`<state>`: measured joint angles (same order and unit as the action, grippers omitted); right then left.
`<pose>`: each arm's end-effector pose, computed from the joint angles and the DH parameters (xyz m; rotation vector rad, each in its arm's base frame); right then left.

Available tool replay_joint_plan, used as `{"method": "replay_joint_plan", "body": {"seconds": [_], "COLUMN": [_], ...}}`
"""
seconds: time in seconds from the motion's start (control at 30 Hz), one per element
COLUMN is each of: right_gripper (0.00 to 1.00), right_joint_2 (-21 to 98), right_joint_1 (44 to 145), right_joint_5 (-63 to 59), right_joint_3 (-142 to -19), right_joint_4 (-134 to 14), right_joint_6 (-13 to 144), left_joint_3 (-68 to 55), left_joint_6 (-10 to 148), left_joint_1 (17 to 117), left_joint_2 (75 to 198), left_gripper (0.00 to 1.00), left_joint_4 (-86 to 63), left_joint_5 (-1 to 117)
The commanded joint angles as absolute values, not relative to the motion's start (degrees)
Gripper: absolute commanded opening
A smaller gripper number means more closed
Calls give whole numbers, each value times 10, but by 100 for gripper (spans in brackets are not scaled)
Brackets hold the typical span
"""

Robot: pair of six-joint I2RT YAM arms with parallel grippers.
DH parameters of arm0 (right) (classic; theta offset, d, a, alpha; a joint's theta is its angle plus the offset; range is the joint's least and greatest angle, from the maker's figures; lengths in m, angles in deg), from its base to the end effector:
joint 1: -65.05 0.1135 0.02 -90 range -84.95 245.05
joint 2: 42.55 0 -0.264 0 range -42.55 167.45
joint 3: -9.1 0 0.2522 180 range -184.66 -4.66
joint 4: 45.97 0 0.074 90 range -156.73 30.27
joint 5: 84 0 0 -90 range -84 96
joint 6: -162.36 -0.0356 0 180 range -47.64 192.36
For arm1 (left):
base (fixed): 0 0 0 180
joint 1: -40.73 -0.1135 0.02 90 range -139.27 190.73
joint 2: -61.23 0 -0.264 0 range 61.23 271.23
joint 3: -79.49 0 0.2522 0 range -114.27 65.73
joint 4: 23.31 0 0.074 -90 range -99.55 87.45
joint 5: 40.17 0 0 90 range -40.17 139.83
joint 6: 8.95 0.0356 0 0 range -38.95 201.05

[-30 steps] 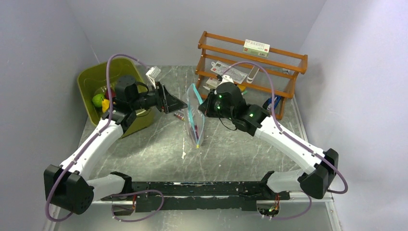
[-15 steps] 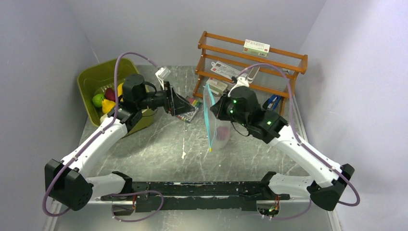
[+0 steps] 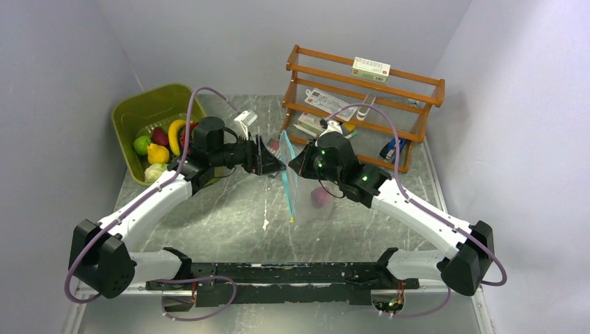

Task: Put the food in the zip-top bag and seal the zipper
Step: Adjust the zipper food storage bag at the center of the board.

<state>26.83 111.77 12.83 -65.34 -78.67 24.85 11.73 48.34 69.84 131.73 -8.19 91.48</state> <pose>0.1917 0.1974 0.3321 0.0934 2.1710 0.8747 0.2327 -0.1567 0.3194 0.4864 1.9975 -1.3879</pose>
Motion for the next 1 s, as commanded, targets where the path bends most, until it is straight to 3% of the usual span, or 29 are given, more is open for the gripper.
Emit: {"method": "replay_joint_plan", "body": {"seconds": [0.0,0.37,0.6,0.73,0.97], "right_gripper": [0,0,0,0,0], "right_joint_2": [272,274,286,274,233], "right_joint_1": [1116,1116,1116,1116,1116], "right_joint_5": [128,119,142,172,228], "right_joint_3": [-653,-661,-706,-723,-757], "right_joint_4": [-743,-731,-806,-850,-910], "right_joint_6": [231,241,290,313,330], "left_joint_3": [100,91,67,68,80], "left_joint_6": [495,492,513,511,498], "left_joint_1": [710,713,714,714,714], "left_joint_2": [1333,1369,1357,1344,1358], "left_gripper": [69,55,21,8,7], "left_joint_4": [-44,-47,28,39,47], "left_joint_5": [847,831,752,743,754]}}
